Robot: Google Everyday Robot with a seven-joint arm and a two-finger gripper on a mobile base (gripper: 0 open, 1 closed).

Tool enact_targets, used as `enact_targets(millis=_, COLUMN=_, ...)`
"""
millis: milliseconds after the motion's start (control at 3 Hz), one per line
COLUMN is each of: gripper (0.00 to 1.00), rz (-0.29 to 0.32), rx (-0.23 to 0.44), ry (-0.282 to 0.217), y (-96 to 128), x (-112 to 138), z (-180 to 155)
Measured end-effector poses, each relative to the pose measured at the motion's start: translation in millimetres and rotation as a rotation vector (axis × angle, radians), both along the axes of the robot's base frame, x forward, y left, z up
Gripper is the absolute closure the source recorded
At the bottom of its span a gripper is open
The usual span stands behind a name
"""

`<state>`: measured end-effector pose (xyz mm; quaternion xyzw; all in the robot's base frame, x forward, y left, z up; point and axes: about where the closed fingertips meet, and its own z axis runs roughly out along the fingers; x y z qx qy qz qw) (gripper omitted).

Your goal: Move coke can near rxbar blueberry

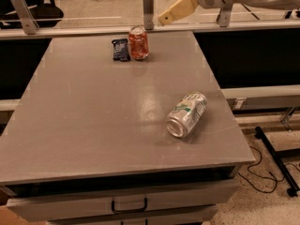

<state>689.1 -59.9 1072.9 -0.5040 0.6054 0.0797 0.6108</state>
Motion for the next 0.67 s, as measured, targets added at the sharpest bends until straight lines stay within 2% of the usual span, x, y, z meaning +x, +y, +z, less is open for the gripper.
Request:
enact_targets(millis=333, gripper=0.00, rz=-0.006, rx=0.010, ry=0.000, y=0.2, x=4.0, z=-9.1)
enact_targets(millis=667, gripper=0.00, rz=-0.118, rx=-0.061, ry=-0.068, y=-53.1, x=7.7, z=10.1)
